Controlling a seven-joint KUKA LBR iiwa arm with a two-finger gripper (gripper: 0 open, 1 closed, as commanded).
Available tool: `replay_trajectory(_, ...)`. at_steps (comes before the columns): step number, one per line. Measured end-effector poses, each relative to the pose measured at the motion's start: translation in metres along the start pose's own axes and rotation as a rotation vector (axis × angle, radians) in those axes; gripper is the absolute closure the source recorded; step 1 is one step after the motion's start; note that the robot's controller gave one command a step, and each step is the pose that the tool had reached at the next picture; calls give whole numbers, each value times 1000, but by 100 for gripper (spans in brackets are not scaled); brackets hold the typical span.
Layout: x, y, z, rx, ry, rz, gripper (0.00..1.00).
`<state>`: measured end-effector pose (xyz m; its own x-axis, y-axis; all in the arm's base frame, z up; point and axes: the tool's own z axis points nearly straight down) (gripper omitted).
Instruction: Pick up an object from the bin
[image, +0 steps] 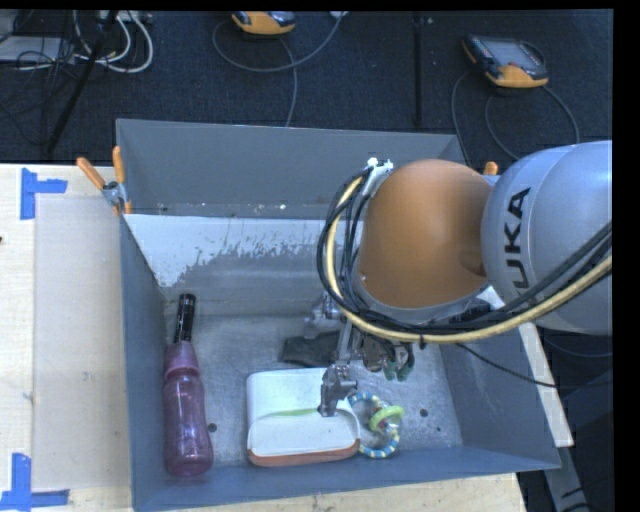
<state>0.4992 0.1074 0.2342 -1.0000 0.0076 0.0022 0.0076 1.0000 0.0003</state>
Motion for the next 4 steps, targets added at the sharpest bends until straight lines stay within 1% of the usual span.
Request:
replay_trajectory(1,0,0,0,0,0,0,0)
replay_trajectory(2,2,-10,42,-2,-7,9,0)
replay_trajectory(3,-6,-30,103,0,-4,-39,0)
replay_trajectory(4,-9,-45,159,-4,-19,-4,100)
